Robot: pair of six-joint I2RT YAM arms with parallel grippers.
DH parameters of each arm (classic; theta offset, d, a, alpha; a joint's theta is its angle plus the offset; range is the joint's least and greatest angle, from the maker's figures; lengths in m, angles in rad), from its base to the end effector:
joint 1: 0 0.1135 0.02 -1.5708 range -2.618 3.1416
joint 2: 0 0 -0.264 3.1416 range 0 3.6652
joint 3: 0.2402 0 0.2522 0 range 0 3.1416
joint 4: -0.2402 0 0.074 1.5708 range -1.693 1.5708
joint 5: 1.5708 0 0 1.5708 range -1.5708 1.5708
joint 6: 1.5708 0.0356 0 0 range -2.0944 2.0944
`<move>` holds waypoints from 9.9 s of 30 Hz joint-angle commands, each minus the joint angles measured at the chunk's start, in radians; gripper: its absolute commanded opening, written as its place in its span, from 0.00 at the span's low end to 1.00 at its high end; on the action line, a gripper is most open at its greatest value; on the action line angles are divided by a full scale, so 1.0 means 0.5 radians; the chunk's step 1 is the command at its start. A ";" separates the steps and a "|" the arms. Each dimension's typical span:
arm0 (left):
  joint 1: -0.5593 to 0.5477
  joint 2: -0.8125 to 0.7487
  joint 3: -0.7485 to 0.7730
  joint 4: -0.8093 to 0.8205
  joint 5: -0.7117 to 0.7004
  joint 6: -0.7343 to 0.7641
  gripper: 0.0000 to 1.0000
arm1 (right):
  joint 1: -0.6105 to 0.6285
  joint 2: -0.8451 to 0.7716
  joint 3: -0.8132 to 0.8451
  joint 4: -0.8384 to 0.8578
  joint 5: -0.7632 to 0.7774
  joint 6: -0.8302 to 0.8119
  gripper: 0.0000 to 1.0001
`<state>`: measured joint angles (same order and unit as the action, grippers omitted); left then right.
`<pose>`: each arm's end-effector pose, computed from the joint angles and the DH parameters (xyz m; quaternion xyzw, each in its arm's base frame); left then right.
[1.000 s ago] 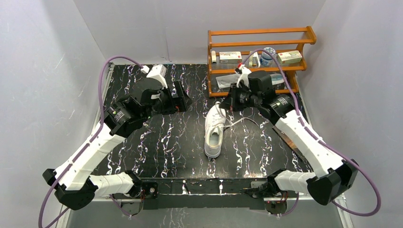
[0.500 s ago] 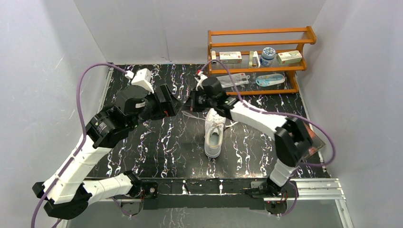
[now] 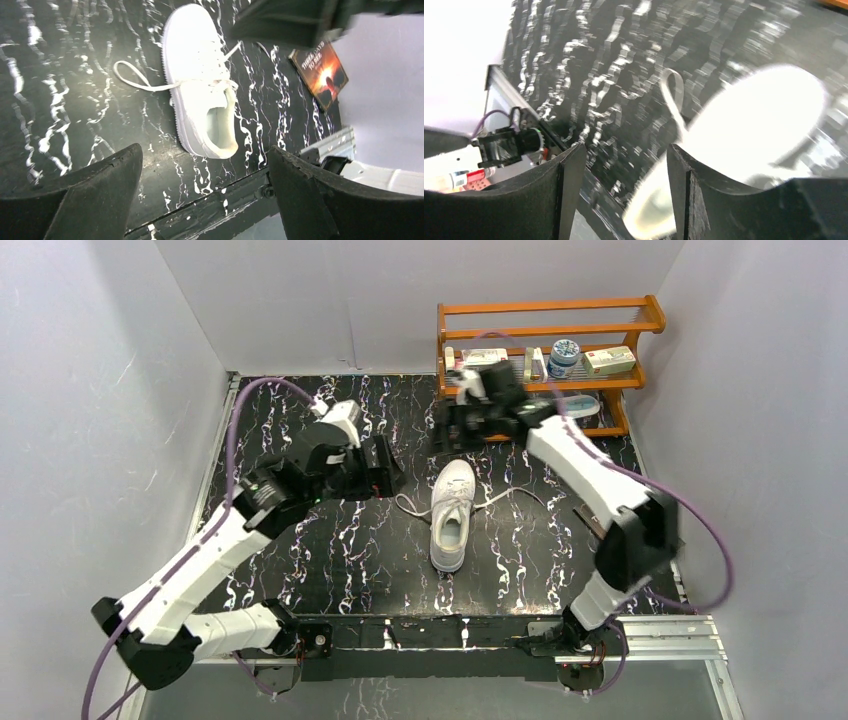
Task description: Tie the shoes
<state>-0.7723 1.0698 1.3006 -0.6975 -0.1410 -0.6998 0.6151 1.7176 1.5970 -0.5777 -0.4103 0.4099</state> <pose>0.1579 -0.1468 0.4103 -0.0061 0.8501 -0.3068 0.4280 0.3109 0.2370 0.3362 -0.1765 0.8739 0.3638 0.2700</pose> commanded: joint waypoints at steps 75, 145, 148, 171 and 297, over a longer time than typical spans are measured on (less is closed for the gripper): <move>0.247 1.030 -0.653 2.079 1.230 1.086 0.00 | -0.777 0.056 -0.799 0.382 0.520 -1.768 0.65; 0.278 0.972 -0.705 2.329 1.601 0.406 0.00 | -0.477 -1.126 -0.839 1.223 -0.679 0.494 0.00; 0.278 1.022 -0.716 2.422 1.682 0.391 0.00 | -0.476 -1.124 -0.853 1.221 -0.682 0.495 0.00; 0.284 1.205 -0.684 2.572 1.689 0.411 0.02 | -0.477 -1.087 -0.801 1.188 -0.733 0.466 0.00; 0.339 1.167 -0.360 1.922 1.771 0.000 0.00 | -0.010 -1.073 -1.365 0.793 -0.178 -2.333 0.00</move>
<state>-0.6033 1.6730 1.0950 0.2314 0.6777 -0.7113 0.5964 1.1969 0.8791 -0.2203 -0.5217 -0.7868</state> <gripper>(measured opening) 0.009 0.011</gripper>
